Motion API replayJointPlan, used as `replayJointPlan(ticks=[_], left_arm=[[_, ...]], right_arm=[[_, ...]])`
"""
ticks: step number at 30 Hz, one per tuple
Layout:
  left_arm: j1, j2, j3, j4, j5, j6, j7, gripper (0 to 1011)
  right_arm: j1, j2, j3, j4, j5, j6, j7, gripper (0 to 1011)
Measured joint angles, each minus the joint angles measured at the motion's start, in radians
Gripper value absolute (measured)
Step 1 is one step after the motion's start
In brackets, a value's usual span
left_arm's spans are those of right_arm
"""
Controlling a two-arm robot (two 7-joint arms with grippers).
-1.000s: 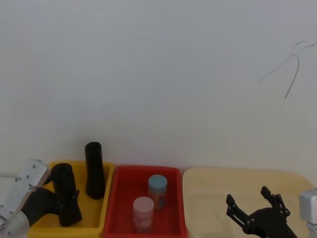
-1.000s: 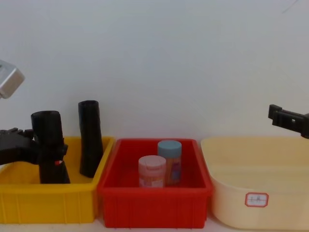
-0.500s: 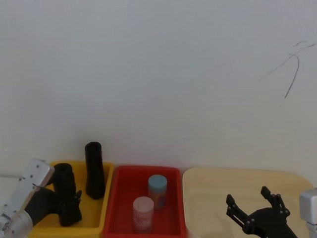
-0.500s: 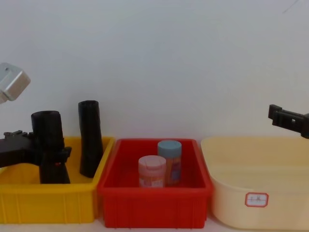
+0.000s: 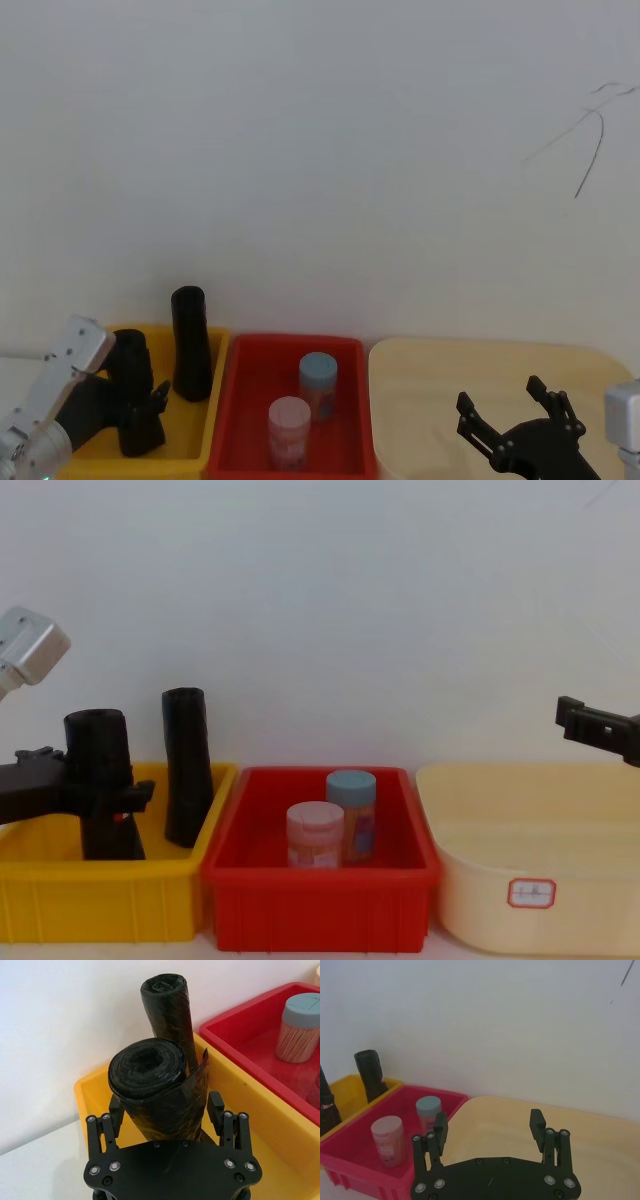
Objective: Pick up the garbage bag with the one hand and transfer it to the other hand.
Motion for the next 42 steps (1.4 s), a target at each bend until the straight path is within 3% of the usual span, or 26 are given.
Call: replayJointPlan(ticks=[7,22,34,42], left_arm=[[-0.005,-0.005,0.0,0.003,0.002,0.002,-0.002,954],[-0.011,-0.012,0.0,0.006,0.004,0.005,-0.004,550],[0.003,-0.004,-0.005,-0.019,0.006,0.005,-0.008,461],[0.047,0.022,-0.036,-0.129,-0.01,0.024,-0.01,454]], right_arm=[[0.0,0.0,0.0,0.0,0.0,0.0,0.0,1000],[0.0,0.0,0.0,0.0,0.0,0.0,0.0,1000],[0.0,0.0,0.0,0.0,0.0,0.0,0.0,1000],[0.0,0.0,0.0,0.0,0.0,0.0,0.0,1000]])
